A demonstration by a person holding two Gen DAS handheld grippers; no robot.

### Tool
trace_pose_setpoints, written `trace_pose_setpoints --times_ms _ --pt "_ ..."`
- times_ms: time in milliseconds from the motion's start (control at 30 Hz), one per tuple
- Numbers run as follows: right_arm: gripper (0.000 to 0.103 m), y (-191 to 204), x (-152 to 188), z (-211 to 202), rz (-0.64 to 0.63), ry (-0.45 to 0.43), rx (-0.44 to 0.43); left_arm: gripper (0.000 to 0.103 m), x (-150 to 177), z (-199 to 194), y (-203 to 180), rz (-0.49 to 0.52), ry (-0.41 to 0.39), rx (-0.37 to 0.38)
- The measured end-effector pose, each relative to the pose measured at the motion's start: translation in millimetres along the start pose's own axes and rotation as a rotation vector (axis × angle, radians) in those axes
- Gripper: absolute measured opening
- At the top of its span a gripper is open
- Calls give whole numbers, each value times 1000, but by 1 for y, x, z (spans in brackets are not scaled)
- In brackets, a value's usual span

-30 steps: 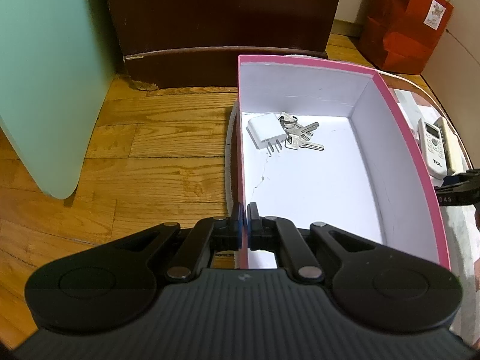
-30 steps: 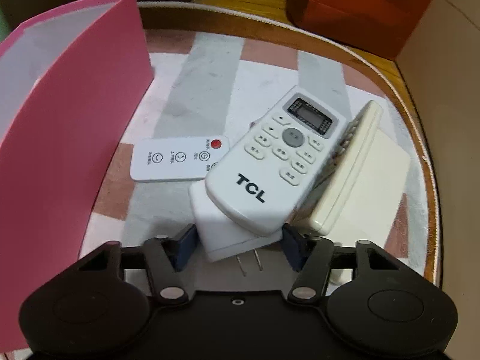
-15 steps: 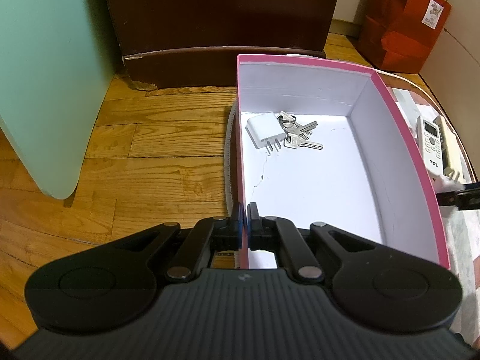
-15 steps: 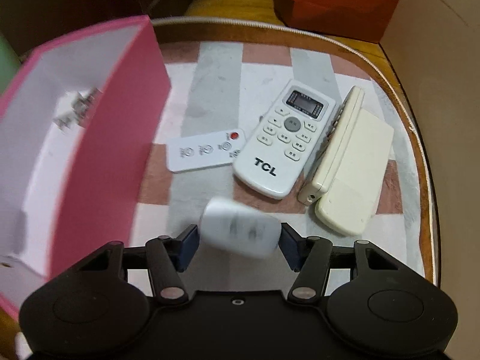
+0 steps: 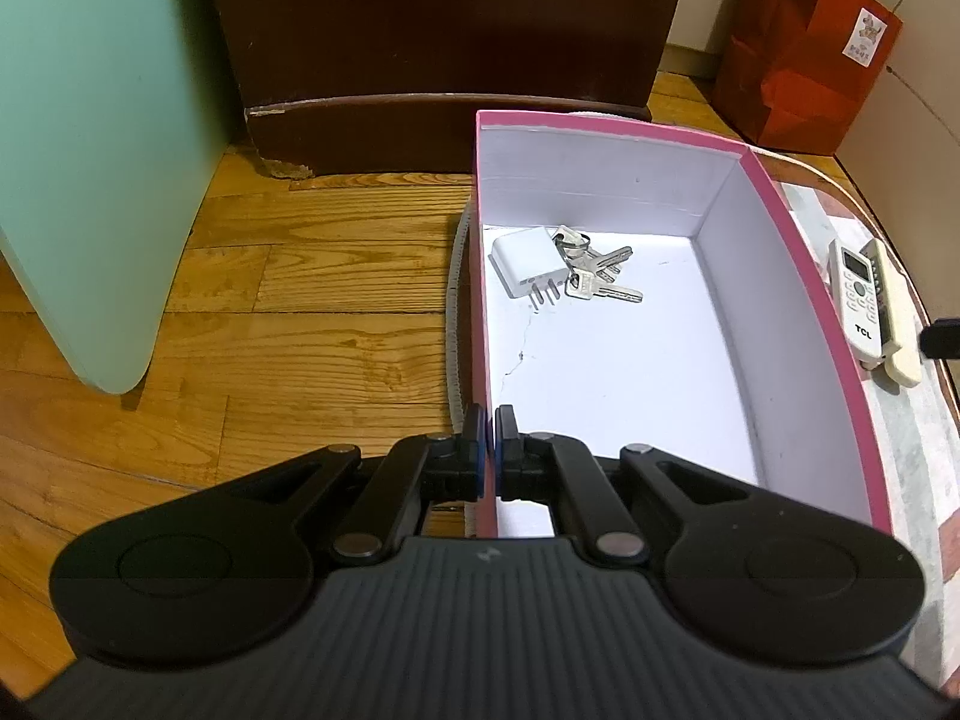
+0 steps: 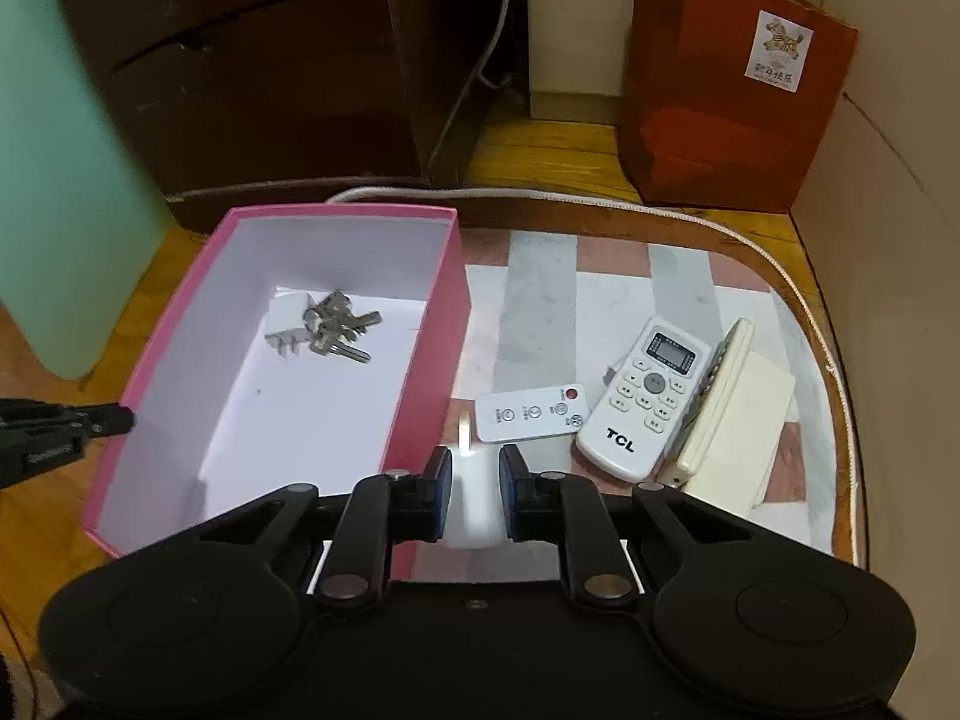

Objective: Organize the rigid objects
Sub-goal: 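Lift the white charger off the mat with the right tool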

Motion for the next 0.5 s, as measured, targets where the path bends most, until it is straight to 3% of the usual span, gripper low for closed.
trace_pose_setpoints --times_ms 100,133,233,333,500 --pt "20 -10 9 16 80 29 -53 2 0 -1 -1 6 -2 -1" --pt "26 -10 12 18 77 24 -67 2 0 -1 -1 6 -2 -1" --pt "28 -12 18 28 42 13 -52 2 0 -1 0 2 -1 5" --pt "35 -11 15 42 52 5 -130 2 0 -1 1 2 -1 7" --pt "43 -8 1 68 -95 -70 -98 2 0 -1 2 5 -1 3"
Point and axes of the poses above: each gripper's, at about its wrist camera, not at the fingertips, and z roughly the way its jaws point, y to its left, x to its underside, the point moved 10 cm from there along z, roughly the way its jaws point, and after that the axes turned 3 degrees about -z, right-handed, at the moved point
